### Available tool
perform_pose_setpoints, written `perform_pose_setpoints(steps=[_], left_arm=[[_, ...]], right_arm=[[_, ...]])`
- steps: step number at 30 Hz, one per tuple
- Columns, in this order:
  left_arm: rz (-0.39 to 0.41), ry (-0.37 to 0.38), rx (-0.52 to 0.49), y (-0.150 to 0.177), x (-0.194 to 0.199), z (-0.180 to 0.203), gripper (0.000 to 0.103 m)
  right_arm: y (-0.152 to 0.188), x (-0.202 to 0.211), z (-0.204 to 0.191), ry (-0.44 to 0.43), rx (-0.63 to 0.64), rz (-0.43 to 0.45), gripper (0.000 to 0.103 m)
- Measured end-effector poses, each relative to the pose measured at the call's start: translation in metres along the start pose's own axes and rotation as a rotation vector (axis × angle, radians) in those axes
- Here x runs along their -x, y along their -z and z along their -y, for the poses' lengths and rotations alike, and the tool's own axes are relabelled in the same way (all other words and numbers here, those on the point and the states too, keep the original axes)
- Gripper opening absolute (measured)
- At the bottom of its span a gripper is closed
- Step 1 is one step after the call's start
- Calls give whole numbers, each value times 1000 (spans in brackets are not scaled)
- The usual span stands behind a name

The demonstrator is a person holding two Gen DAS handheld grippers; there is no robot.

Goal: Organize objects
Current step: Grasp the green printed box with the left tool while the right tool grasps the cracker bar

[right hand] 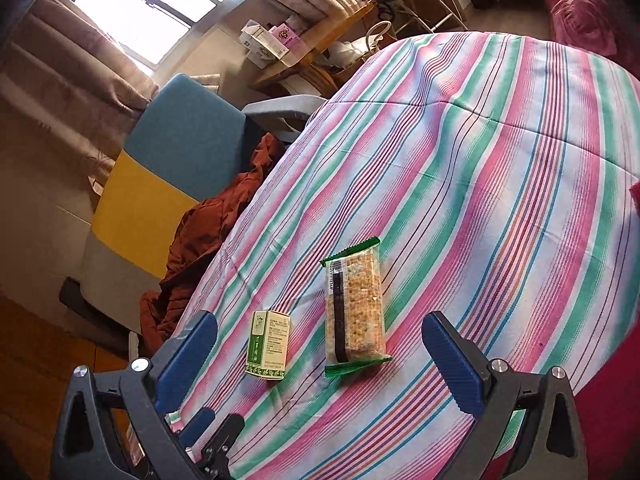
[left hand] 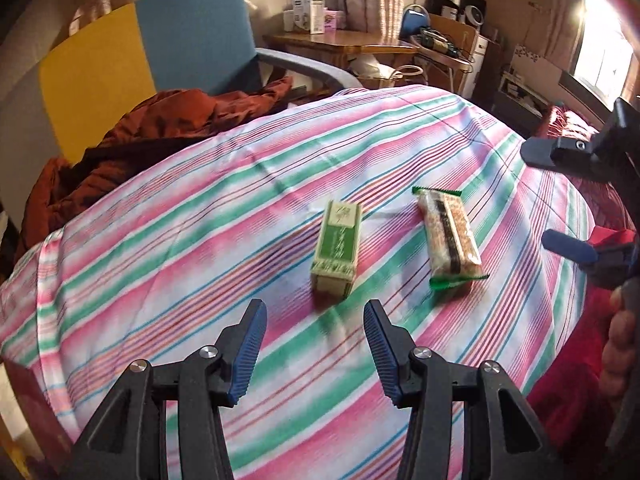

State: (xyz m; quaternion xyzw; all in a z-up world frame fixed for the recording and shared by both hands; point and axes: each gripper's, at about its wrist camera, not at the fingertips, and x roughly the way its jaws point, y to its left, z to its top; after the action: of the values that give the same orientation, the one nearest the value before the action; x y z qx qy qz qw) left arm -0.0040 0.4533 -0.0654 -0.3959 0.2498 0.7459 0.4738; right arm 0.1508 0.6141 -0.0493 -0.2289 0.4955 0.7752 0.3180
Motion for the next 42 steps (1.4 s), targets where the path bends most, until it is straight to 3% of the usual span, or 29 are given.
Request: perform_pose_setpoints(steps=[10,12,13,21,26,30,34,40,42], left_arm=[[-69,0,-76,-37,-64,16,50],[-101,25,-40,-39,-75,10,31],[-102,29,-18,-37,-75,7,31],[-70,-5,51,21,-32,-2,30],[-75,14,142,69,-4,-13,30],[-59,13,146,96,17,-15,30],[-34,23,147,105,24,-19,30],[2,16,126,108,22,-15,31],[18,4,110,110,21,-13,31]], right_arm=[[3,-10,-4,-3,26,-47,103],[3,-13,-5,3,35,-59,103],[3,-14,-5,6,39,-65,103],[9,-20,-19,33,138,-81,102],[15,-26,-25,80,202,-105,92],[20,-32,-30,135,253,-118,87],[20,-43,-33,190,283,-165,82],[5,-82,-37,347,351,-212,82],[2,-95,-34,381,362,-215,76]])
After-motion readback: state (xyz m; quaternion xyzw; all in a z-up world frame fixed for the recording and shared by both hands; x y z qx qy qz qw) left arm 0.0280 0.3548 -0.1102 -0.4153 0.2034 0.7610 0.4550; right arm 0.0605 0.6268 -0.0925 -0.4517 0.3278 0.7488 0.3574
